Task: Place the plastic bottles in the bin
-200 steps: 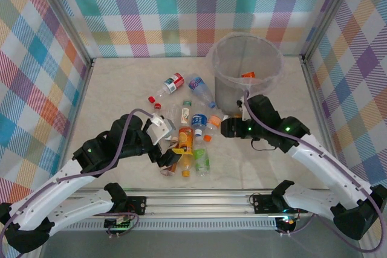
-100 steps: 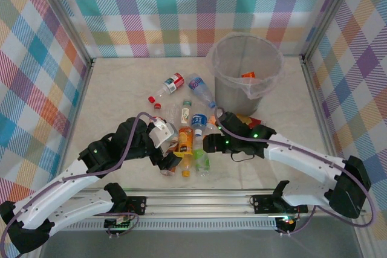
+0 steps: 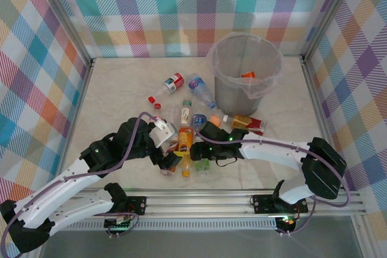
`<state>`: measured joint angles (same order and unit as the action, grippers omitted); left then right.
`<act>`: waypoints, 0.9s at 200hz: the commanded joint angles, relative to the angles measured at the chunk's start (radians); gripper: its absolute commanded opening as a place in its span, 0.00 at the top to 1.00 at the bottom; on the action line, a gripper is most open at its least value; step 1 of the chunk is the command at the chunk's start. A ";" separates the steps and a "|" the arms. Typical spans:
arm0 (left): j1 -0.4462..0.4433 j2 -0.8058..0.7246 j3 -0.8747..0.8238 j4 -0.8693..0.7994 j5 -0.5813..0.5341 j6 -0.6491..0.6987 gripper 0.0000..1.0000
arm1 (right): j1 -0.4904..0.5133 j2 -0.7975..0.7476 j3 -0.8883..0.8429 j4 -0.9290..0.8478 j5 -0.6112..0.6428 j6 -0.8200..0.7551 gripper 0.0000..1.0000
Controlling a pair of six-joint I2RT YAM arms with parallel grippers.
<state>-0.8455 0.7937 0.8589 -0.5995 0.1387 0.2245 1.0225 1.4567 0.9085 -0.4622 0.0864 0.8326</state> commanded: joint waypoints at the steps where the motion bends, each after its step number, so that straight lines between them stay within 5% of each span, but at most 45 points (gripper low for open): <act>1: 0.005 -0.001 -0.005 -0.004 -0.022 -0.011 0.00 | 0.007 0.034 0.007 0.029 0.013 0.028 0.19; 101: 0.006 -0.017 -0.005 -0.002 -0.020 -0.019 0.00 | 0.010 0.153 0.028 0.050 0.020 0.029 0.24; 180: 0.005 -0.016 -0.004 -0.002 -0.024 -0.019 0.00 | 0.019 0.195 0.104 -0.163 0.157 -0.016 0.28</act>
<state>-0.8455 0.7898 0.8589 -0.6003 0.1234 0.2207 1.0290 1.6352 0.9791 -0.5201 0.1761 0.8433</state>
